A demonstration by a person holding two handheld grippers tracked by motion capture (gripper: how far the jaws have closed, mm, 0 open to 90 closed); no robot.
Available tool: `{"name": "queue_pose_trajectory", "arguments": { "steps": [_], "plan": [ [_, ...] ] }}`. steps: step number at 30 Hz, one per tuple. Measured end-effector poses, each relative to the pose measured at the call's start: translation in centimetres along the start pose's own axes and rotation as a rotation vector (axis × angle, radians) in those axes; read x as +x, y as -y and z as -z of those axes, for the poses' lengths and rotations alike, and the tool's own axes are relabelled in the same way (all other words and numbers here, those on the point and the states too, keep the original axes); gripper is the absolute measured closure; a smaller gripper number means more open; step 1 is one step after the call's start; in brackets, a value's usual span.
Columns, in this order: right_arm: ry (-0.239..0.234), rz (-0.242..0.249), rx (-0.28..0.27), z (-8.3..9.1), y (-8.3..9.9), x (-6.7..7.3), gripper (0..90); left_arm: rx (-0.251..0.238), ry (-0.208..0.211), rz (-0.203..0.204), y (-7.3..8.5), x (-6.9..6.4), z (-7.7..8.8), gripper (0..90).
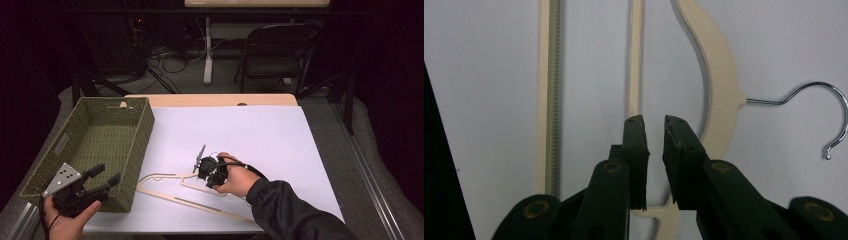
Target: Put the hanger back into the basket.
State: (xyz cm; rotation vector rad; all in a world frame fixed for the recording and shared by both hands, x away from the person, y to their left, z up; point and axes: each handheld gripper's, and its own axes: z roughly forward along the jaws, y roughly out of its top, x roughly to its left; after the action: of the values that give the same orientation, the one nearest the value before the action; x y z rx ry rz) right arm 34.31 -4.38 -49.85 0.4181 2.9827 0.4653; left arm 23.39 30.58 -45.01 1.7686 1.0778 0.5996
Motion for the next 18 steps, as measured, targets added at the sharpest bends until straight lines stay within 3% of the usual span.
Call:
{"name": "queue_pose_trajectory", "arguments": {
  "steps": [11, 18],
  "plan": [
    [-0.04, 0.0, 0.069, -1.6, 0.1, 0.1, 83.3, 0.006, 0.001, 0.002, 0.1, 0.0, -0.2, 34.8],
    [-0.057, -0.01, 0.084, -2.3, 0.4, -0.2, 82.7, 0.006, 0.0, 0.001, 0.1, 0.0, -0.2, 34.8]
  ]
}}
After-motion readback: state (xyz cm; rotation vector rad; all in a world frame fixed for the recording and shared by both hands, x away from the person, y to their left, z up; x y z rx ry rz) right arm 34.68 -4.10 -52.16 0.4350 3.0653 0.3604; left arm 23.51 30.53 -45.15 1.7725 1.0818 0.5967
